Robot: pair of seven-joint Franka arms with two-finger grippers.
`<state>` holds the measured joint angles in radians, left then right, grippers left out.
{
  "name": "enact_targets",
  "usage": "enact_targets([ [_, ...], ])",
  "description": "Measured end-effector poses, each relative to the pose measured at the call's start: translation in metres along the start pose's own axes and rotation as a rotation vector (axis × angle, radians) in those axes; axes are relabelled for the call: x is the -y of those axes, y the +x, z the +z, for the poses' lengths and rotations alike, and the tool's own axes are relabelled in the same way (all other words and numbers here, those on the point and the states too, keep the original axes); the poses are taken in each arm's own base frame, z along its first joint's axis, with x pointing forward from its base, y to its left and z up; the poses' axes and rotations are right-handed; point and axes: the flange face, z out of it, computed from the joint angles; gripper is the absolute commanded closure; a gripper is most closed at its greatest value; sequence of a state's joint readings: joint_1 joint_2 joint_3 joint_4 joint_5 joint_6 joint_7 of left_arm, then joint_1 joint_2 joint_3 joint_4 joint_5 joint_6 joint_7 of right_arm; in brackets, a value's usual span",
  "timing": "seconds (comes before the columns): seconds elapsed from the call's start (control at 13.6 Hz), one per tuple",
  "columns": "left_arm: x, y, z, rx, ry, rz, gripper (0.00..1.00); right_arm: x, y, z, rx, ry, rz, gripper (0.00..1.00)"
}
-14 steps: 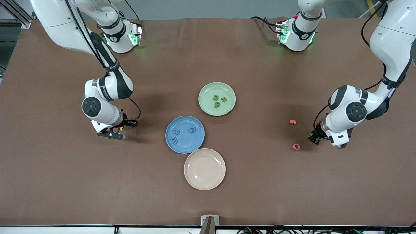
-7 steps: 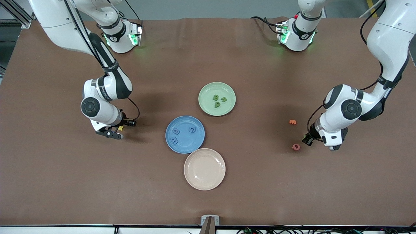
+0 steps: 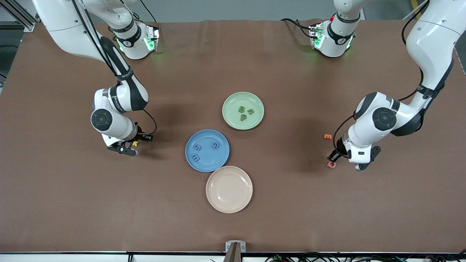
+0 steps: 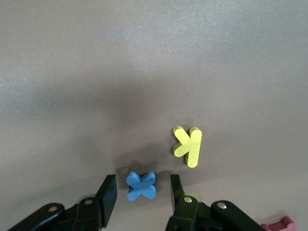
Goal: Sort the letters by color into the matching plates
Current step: 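Lift the N with the left gripper while the right gripper grasps X, then open the left gripper over the green plate while the right gripper drops X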
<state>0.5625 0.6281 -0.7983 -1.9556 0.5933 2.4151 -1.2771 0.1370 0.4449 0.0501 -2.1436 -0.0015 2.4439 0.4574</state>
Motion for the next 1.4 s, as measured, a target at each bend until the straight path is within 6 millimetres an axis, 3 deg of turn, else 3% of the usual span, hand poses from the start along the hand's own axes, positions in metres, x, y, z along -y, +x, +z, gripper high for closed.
enact_targets([
  [0.52, -0.065, -0.086, -0.024, 0.027, -0.033, 0.109, 1.00, 0.000, -0.001, 0.001, 0.000, 0.000, 0.000, 0.48],
  [1.03, -0.115, -0.209, -0.021, 0.053, -0.023, 0.053, 1.00, -0.001, -0.003, 0.006, 0.011, -0.005, 0.000, 0.49],
  [1.18, -0.125, -0.238, -0.023, 0.057, -0.026, 0.019, 1.00, -0.001, -0.004, 0.008, 0.013, -0.006, 0.000, 0.56],
  [1.4, -0.138, -0.286, -0.025, 0.064, -0.026, -0.030, 1.00, 0.000, -0.004, 0.007, 0.010, -0.004, -0.002, 0.85],
])
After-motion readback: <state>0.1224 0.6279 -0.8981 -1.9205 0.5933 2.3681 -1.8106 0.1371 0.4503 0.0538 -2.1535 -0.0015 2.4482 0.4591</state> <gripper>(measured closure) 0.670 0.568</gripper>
